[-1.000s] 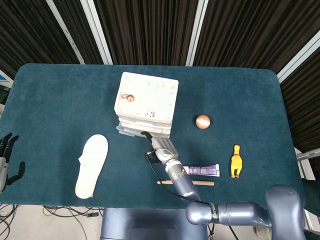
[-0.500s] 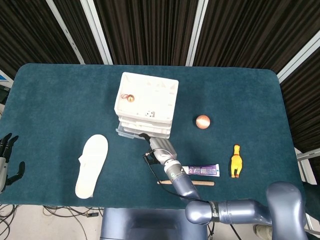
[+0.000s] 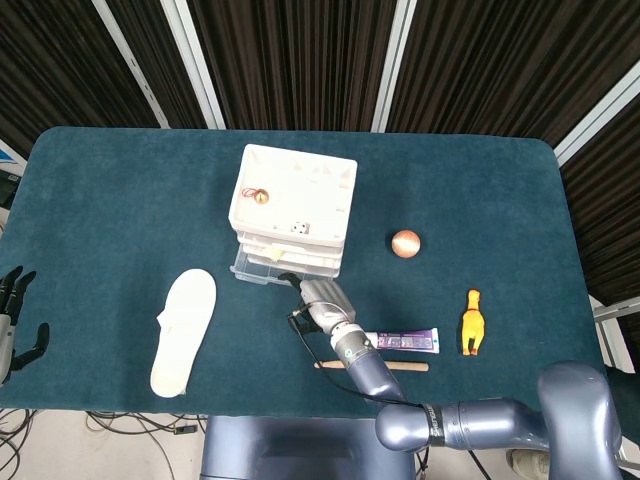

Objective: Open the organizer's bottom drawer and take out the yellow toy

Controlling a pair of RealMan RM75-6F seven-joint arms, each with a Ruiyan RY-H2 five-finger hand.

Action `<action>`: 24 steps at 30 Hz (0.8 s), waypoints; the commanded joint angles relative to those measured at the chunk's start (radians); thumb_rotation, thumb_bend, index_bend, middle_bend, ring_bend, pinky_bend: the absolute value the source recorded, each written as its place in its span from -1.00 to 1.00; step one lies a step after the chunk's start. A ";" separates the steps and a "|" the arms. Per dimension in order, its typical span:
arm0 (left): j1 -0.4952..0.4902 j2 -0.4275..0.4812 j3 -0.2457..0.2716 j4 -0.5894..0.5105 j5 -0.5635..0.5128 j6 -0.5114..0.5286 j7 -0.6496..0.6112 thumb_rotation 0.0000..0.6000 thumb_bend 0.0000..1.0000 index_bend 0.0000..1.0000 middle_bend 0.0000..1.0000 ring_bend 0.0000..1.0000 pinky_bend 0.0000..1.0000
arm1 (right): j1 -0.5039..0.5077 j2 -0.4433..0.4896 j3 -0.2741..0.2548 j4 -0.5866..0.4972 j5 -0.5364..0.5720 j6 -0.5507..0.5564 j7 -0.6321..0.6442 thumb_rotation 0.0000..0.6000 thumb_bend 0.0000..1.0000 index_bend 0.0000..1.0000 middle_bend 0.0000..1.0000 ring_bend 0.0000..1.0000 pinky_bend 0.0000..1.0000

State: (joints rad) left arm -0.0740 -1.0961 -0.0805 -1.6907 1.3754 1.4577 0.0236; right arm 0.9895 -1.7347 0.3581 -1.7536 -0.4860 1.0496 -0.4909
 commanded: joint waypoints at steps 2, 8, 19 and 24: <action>0.000 0.000 0.000 -0.001 0.000 0.000 0.001 1.00 -0.08 -0.88 -1.00 -1.00 -1.00 | 0.003 0.006 -0.007 -0.010 0.000 -0.001 -0.002 1.00 -0.04 -0.61 0.86 1.00 1.00; -0.001 0.000 0.000 -0.001 -0.001 -0.001 0.001 1.00 -0.08 -0.88 -1.00 -1.00 -1.00 | 0.006 0.013 -0.014 -0.025 -0.005 0.010 0.000 1.00 -0.04 -0.61 0.86 1.00 1.00; 0.000 0.000 0.000 0.000 -0.001 0.000 0.002 1.00 -0.07 -0.88 -1.00 -1.00 -1.00 | 0.009 0.030 -0.034 -0.052 -0.002 0.015 -0.002 1.00 -0.04 -0.60 0.86 1.00 1.00; 0.000 -0.001 0.000 0.000 -0.001 0.000 0.002 1.00 -0.08 -0.88 -1.00 -1.00 -1.00 | 0.009 0.036 -0.041 -0.060 0.000 0.016 -0.001 1.00 -0.04 -0.59 0.86 1.00 1.00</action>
State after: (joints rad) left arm -0.0743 -1.0968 -0.0808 -1.6902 1.3749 1.4582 0.0254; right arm 0.9981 -1.6987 0.3180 -1.8134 -0.4863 1.0656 -0.4924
